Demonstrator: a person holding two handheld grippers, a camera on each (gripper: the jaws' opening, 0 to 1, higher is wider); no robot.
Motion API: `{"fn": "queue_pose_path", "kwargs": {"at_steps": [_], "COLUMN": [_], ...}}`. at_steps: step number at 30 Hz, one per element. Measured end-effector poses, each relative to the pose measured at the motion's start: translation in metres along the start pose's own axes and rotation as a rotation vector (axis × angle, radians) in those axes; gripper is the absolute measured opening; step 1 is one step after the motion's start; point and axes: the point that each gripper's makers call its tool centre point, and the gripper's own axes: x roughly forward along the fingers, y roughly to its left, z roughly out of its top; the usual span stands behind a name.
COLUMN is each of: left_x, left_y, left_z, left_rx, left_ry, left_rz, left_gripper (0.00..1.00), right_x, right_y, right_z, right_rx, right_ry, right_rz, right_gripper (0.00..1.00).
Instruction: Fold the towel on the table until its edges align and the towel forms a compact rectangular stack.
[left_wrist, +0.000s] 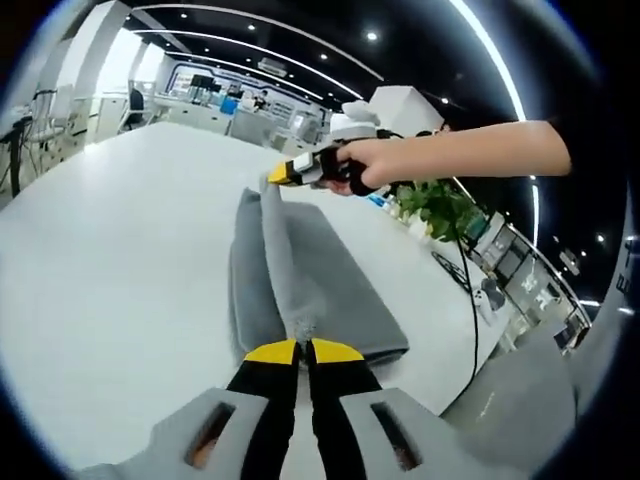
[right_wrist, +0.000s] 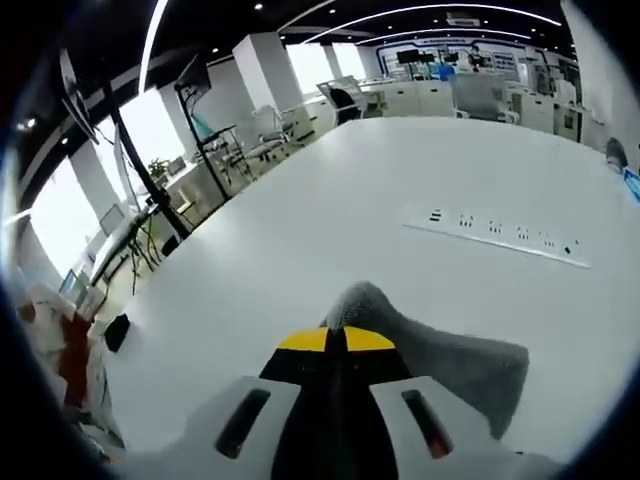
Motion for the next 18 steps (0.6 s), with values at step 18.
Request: {"fn": "queue_pose_path", "kwargs": {"at_steps": [18], "left_x": [-0.012], "left_y": [0.012], "left_z": [0.012], "left_rx": [0.052], "left_ry": [0.026], "left_rz": [0.053], "left_gripper": [0.14], "right_x": [0.008], "right_y": [-0.006], "right_z": [0.013], "right_rx": [-0.077], "right_ry": [-0.045], "right_rz": [0.012], "right_gripper": [0.18]}}
